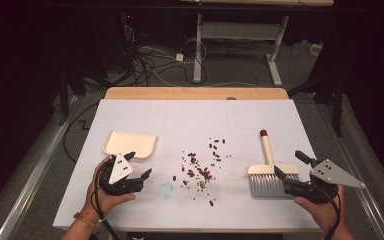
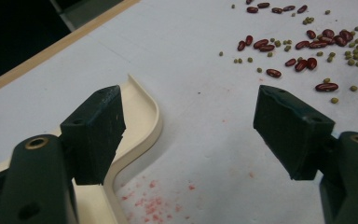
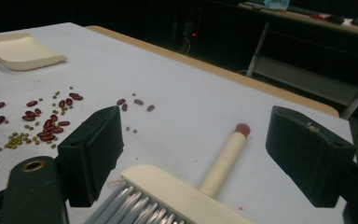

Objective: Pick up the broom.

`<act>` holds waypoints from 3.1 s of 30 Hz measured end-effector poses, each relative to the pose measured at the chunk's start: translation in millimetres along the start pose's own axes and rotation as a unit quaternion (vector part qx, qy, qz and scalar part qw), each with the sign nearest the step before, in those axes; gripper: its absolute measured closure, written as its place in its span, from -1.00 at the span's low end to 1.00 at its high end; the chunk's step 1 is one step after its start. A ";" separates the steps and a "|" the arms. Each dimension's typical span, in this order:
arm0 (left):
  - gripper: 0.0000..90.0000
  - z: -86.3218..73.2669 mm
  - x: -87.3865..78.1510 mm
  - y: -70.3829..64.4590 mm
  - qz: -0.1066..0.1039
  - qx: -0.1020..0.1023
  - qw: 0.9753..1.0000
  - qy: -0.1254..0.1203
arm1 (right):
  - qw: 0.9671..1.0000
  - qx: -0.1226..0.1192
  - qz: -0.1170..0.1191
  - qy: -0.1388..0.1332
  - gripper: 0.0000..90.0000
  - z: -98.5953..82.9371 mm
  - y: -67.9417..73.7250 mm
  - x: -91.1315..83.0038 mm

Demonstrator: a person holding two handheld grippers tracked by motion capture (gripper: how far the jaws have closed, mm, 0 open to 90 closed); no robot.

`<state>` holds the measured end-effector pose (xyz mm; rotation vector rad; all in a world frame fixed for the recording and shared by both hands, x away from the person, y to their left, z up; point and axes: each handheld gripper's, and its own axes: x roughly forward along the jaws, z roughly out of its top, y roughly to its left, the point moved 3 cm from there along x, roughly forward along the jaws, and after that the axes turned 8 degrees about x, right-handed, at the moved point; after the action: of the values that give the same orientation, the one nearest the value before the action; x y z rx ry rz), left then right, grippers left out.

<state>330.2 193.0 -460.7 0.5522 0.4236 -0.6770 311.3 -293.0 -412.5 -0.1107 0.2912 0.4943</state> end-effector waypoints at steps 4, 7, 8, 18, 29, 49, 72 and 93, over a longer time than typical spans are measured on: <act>-0.48 -0.2 3.1 -2.9 -0.009 0.004 1.000 0.005 | 1.000 -0.015 -0.011 0.004 -0.56 -3.2 2.3 0.4; -0.49 -0.2 4.5 -5.4 -0.015 0.009 1.000 0.008 | 1.000 -0.012 -0.015 0.006 -0.56 -3.5 1.9 0.4; -0.49 -0.4 5.0 -5.7 -0.016 0.012 1.000 0.009 | 1.000 -0.015 -0.018 0.005 -0.56 -1.9 2.4 1.1; -0.49 -4.0 4.1 -7.5 -0.011 0.015 1.000 0.023 | 0.994 -0.016 -0.057 0.090 -0.51 8.9 -3.9 44.1; -0.49 -7.5 4.9 -9.0 -0.022 0.019 0.999 0.033 | 0.936 0.104 -0.079 0.328 -0.05 -15.8 -44.5 143.2; -0.49 -7.5 6.6 -14.4 -0.038 0.029 0.998 0.043 | 0.948 0.074 -0.030 0.308 0.56 -20.7 -39.3 154.4; -0.47 39.6 3.5 -26.5 -0.090 0.013 0.996 -0.020 | 0.995 0.076 0.009 0.060 0.56 54.9 -27.2 61.3; -0.45 169.3 116.6 -97.7 -0.183 0.077 0.979 -0.045 | 0.998 0.050 0.030 -0.013 0.56 67.6 2.5 54.3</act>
<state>377.4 -26.7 -424.4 0.5930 0.3935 -1.0919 372.5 -254.5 -364.5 0.0011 0.2932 0.5403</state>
